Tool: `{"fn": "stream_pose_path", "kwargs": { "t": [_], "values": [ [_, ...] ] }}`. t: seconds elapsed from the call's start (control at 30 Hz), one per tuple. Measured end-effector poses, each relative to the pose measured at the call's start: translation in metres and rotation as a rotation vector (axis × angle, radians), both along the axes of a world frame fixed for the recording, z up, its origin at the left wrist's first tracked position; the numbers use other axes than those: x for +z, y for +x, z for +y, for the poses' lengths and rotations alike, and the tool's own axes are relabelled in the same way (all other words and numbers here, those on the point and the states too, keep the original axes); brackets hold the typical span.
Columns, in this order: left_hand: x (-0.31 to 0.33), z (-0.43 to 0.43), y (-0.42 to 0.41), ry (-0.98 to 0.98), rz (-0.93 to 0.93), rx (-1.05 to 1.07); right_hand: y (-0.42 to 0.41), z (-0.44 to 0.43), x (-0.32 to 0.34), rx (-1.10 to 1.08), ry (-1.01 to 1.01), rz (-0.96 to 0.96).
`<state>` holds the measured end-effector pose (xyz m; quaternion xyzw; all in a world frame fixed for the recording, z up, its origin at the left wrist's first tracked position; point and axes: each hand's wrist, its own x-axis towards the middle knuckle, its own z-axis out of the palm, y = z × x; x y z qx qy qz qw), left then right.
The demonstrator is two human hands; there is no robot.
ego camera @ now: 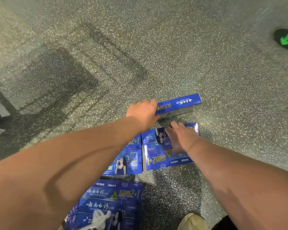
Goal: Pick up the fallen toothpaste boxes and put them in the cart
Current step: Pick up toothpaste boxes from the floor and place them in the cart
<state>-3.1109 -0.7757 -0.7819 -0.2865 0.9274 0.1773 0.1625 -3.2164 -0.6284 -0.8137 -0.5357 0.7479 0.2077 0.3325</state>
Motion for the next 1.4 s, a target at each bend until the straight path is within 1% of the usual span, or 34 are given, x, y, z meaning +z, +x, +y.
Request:
{"fn": "stream_pose_path", "kwargs": {
  "t": [0.1,0.23,0.33,0.47,0.67,0.8,1.0,1.1,1.2,1.3,1.4],
  "values": [
    [-0.003,0.0,-0.001,-0.028,0.008,-0.009,0.002,-0.004,-0.003,0.009,0.002,0.036],
    [-0.003,0.001,-0.002,-0.028,0.0,-0.007,-0.004,-0.007,-0.014,0.049,0.093,0.088],
    [-0.003,-0.001,-0.002,-0.019,-0.004,-0.018,-0.007,-0.01,-0.018,0.05,0.104,0.104],
    [-0.006,-0.001,0.0,-0.025,-0.003,-0.045,-0.003,-0.012,-0.018,0.113,0.124,0.149],
    [-0.01,-0.004,-0.001,-0.027,0.004,-0.044,0.001,-0.005,-0.018,0.09,0.098,0.121],
    [-0.011,-0.004,0.001,-0.024,0.009,-0.058,0.0,-0.004,-0.013,0.054,0.1,0.05],
    [-0.008,-0.007,0.002,0.021,0.025,-0.08,-0.01,0.008,-0.005,0.092,-0.04,0.071],
    [-0.003,-0.009,0.001,0.059,0.002,-0.111,-0.017,0.014,-0.003,0.112,-0.242,0.061],
    [0.0,-0.007,0.002,0.041,-0.035,-0.146,-0.021,0.017,0.009,0.087,-0.41,0.051],
    [0.002,0.0,0.004,0.064,-0.049,-0.109,-0.026,0.019,0.022,0.037,-0.459,0.067],
    [0.005,0.008,0.003,0.119,-0.024,-0.07,-0.028,0.022,0.028,-0.01,-0.49,0.068]
  ]
}}
